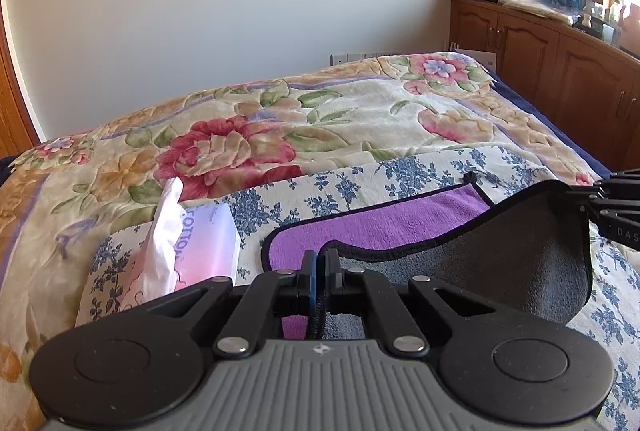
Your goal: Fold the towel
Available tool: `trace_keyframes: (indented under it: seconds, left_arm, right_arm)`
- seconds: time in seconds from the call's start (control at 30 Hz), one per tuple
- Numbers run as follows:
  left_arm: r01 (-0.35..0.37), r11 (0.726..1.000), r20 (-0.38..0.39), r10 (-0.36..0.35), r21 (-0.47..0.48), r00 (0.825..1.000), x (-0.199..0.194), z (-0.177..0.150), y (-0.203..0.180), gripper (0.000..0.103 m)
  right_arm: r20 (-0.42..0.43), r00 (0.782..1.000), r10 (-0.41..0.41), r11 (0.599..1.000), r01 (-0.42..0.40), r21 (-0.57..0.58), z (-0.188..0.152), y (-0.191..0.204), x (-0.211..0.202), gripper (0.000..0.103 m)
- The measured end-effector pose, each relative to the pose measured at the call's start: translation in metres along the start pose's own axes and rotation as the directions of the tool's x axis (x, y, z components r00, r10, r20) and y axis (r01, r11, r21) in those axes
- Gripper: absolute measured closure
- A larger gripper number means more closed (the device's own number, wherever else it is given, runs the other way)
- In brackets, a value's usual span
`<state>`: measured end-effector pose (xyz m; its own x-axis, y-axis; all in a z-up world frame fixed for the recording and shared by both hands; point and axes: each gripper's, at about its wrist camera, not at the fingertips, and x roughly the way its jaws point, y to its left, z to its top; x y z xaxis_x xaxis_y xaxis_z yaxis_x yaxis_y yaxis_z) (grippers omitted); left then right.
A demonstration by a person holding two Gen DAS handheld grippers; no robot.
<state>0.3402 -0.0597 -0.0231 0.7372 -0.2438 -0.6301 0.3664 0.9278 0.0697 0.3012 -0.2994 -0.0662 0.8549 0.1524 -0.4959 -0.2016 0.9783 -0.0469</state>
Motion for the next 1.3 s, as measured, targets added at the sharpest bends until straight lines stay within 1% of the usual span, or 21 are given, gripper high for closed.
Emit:
trace_keyframes:
  seconds: [0.6, 0.9, 1.07, 1.3]
  left_arm:
    - [-0.026, 1.0, 0.003, 0.026, -0.01, 1.0, 0.034, 0.017, 0.017, 0.098]
    - [-0.03, 0.999, 0.007, 0.031, -0.043, 1.0, 0.051, 0.024, 0.025, 0.098]
    - [-0.053, 0.998, 0.001, 0.053, -0.043, 0.999, 0.062, 0.023, 0.028, 0.098]
    - [-0.058, 0.997, -0.014, 0.057, -0.053, 0.998, 0.076, 0.02, 0.032, 0.098]
  right_arm:
    - [0.008, 1.0, -0.007, 1.0, 0.007, -0.029, 0.01, -0.008, 0.036, 0.099]
    - [0.011, 0.999, -0.031, 0.997, 0.031, -0.068, 0.013, -0.012, 0.051, 0.099]
    - [0.006, 0.999, -0.04, 0.997, 0.04, -0.069, 0.014, -0.015, 0.061, 0.099]
    - [-0.004, 0.999, -0.043, 0.996, 0.043, -0.073, 0.009, -0.015, 0.072, 0.099]
